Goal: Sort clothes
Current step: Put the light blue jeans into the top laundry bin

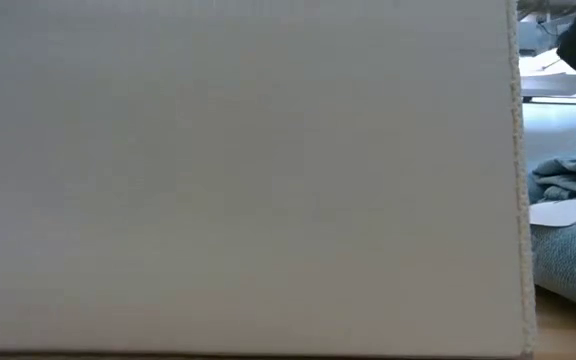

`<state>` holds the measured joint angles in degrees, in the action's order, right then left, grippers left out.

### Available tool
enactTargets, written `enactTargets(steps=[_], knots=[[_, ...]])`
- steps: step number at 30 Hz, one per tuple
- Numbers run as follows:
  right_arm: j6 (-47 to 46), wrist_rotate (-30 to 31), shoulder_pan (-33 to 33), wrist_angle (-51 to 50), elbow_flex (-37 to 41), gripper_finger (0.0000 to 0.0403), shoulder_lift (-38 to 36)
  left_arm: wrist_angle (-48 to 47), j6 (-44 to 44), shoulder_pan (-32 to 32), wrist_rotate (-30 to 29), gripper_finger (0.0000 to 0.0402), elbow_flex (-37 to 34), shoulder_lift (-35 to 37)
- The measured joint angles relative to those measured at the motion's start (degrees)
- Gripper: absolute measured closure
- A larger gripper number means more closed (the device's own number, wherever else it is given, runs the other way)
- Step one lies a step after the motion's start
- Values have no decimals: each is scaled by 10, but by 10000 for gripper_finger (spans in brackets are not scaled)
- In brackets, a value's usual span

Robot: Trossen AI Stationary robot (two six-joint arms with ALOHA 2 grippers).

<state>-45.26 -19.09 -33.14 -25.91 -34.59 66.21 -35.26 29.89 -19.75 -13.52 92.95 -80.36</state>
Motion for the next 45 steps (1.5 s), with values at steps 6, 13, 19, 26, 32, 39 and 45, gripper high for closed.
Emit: enactTargets(steps=[6,13,19,26,32,39,45], knots=[[12,2,-10,20,0,147,59,0,-1,0,0,150,0,0],[15,2,-8,34,-1,148,133,0,-1,0,0,150,0,0],[1,-1,-8,67,-1,190,164,0,-1,0,0,150,0,0],[-8,-1,-8,68,-1,330,162,0,0,0,0,150,0,0],[-13,-5,-8,68,0,380,147,0,1,0,0,150,0,0],[-31,-2,-9,50,3,380,73,0,3,0,0,150,0,0],[-48,-2,-9,46,3,380,-7,0,3,0,0,150,0,0]])
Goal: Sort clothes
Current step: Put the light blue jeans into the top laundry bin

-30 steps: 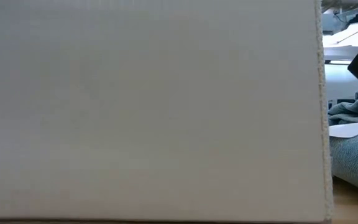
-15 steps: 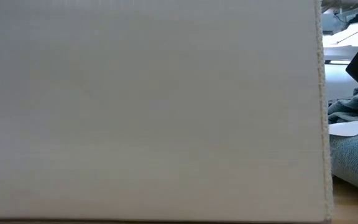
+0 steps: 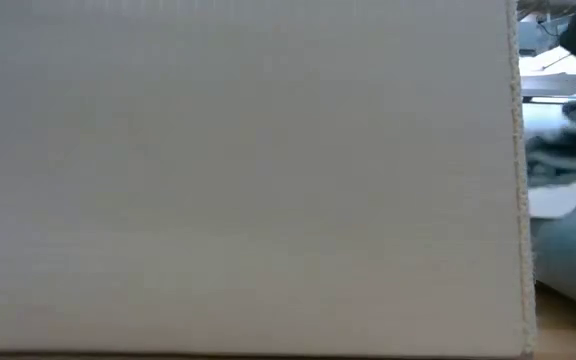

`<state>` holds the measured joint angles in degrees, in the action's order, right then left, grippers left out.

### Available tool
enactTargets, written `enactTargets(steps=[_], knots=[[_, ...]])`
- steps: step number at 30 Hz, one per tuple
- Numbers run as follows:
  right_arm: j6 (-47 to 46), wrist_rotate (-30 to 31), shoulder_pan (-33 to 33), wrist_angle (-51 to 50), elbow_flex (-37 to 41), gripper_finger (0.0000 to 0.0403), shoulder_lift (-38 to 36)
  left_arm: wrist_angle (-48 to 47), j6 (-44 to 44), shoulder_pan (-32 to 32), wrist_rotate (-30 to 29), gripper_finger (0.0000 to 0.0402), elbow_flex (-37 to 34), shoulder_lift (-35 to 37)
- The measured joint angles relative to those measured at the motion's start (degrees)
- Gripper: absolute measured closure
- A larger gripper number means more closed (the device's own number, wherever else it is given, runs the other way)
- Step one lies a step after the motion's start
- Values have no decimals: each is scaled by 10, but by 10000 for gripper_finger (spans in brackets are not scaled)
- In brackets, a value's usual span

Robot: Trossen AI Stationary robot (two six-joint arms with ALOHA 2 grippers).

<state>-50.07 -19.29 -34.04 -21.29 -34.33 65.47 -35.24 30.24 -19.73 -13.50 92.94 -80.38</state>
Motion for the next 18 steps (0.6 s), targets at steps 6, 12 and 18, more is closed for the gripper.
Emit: enactTargets(steps=[6,12,18], knots=[[-18,0,0,-9,0,380,-79,0,-3,0,0,150,0,0],[-49,0,0,-12,-4,380,-154,0,-4,0,0,150,0,0],[-73,-13,1,-8,-35,381,-214,0,-4,0,0,150,0,0]])
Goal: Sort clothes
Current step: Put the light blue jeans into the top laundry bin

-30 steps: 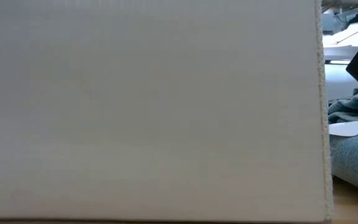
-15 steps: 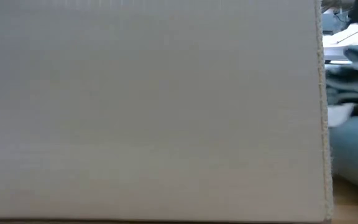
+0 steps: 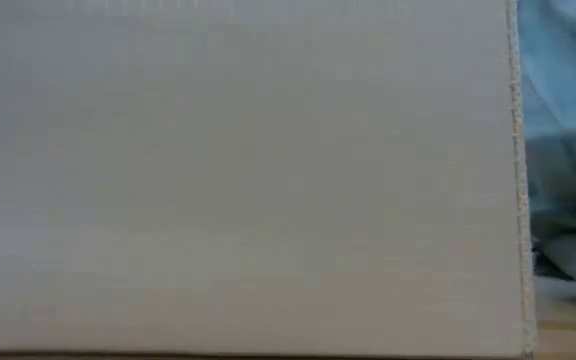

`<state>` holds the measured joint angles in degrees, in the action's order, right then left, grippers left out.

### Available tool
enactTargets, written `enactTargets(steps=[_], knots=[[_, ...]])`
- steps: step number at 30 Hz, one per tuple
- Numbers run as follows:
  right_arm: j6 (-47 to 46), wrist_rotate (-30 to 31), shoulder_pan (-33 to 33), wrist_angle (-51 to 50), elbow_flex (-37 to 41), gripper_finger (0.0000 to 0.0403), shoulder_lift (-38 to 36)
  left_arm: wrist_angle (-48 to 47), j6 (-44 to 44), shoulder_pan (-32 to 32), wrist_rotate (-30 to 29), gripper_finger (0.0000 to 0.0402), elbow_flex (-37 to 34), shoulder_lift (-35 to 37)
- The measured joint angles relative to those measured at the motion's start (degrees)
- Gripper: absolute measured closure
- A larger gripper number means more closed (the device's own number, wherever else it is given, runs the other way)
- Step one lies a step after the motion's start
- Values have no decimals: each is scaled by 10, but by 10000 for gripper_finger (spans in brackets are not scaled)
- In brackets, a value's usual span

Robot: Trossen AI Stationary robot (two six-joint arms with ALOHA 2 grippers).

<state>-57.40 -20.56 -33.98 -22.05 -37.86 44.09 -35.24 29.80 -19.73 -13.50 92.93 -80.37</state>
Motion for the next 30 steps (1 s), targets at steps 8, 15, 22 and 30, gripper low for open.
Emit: enactTargets(steps=[8,15,22,30], knots=[[0,-2,3,-6,-73,385,-30,0,0,0,0,150,0,0],[68,23,33,-3,-155,385,-28,1,0,0,0,150,0,0],[148,32,71,-3,-240,385,-18,2,1,0,0,150,0,0],[251,39,137,-3,-344,385,14,2,1,0,0,150,0,0]])
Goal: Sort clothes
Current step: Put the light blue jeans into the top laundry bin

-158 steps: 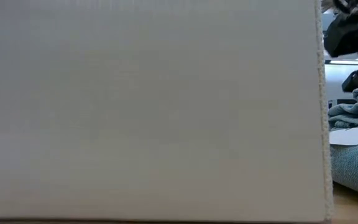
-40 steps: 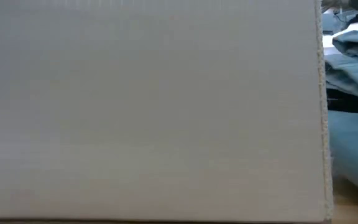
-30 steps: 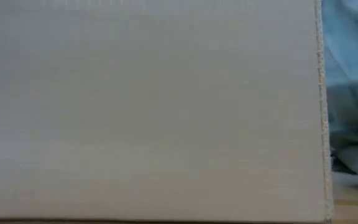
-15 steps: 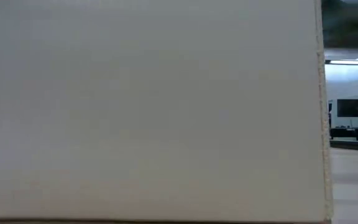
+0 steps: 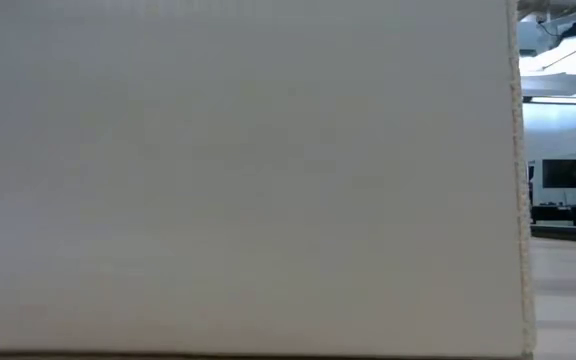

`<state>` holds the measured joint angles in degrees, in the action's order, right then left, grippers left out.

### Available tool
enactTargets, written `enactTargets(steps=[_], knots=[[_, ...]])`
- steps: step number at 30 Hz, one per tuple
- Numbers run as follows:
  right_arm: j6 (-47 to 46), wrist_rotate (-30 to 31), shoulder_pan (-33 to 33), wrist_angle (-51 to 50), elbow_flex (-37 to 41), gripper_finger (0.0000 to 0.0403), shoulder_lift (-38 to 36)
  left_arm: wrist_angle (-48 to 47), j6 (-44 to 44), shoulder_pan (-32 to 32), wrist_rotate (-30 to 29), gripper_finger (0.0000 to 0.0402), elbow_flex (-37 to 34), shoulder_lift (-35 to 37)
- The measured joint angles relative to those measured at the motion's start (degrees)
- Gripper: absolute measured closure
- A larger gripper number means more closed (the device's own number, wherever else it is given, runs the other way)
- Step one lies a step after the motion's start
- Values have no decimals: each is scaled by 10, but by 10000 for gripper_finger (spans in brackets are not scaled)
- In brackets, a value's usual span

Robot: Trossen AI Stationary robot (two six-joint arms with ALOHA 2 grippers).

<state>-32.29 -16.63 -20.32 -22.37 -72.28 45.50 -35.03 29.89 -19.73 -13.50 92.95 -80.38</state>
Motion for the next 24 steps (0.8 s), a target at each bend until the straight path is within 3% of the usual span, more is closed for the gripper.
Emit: enactTargets(steps=[3,10,17,24], knots=[[39,7,32,0,-41,385,16,0,0,0,0,150,0,0],[89,94,109,-31,-114,386,53,0,0,0,0,150,0,0],[78,205,158,-105,-118,386,87,0,0,0,0,150,0,0],[77,311,178,-94,-118,387,129,0,1,0,0,150,0,0]])
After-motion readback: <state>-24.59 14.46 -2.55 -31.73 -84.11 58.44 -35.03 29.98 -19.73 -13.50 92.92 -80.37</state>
